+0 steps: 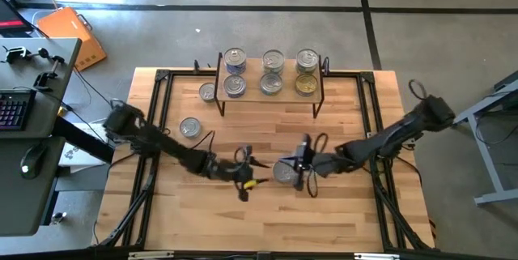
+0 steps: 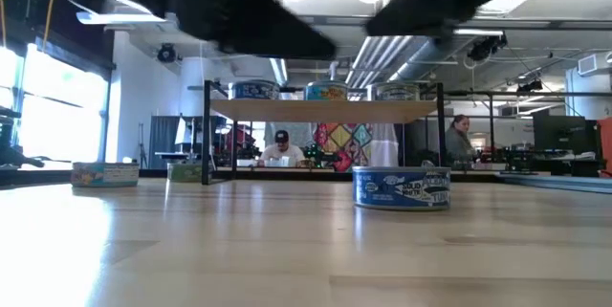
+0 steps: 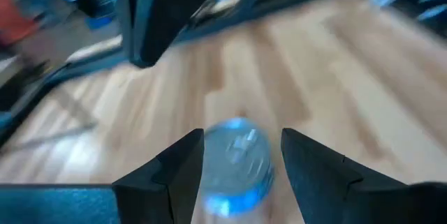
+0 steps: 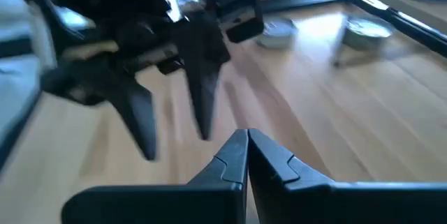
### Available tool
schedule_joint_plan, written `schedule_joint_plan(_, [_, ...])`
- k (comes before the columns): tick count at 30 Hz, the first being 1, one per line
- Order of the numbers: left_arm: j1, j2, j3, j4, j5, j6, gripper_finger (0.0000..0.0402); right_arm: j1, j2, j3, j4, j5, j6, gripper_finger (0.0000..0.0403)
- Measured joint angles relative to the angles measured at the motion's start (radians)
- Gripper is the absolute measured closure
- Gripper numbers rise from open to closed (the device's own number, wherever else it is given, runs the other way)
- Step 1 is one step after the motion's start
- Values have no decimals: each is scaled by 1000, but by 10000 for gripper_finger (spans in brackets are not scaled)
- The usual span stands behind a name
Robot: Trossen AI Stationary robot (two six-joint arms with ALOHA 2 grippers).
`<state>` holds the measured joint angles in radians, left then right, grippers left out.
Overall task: Stack canned seafood by type on shelf
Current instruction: Stack the blue tuna can on top of the other blue tuna on the shelf
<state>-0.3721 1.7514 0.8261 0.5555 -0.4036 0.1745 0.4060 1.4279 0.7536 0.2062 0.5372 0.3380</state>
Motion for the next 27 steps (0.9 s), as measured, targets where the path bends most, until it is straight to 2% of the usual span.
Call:
schedule_joint_plan(2, [48,47,0,103,118,48,218,46,-42,0,-128,74,63,401])
schedule_joint_plan(5, [97,118,18,142,299,175,218,110,-65,0,-257,182,169,401])
schedule_joint_plan(8, [119,193,83,120,367,235,218,157,-52,0,-330,274,241,401])
schedule_joint_plan(11, [148,257,184,13,435,257,218,181,-19,0,-357,349,291,401])
schedule_joint_plan(14, [177,299,294,-171,533,257,218,191,11,0,-356,380,338,401])
schedule_joint_plan(17, [194,323,379,-350,549,262,218,191,39,0,-358,372,365,401])
schedule_joint_plan(20, [204,334,409,-463,527,305,218,192,61,0,-360,371,389,401])
schedule_joint_plan(24, [204,323,411,-531,383,311,222,199,72,0,-362,371,412,401])
schedule_joint_plan(27, [200,322,411,-551,344,297,245,209,72,0,-363,373,421,401])
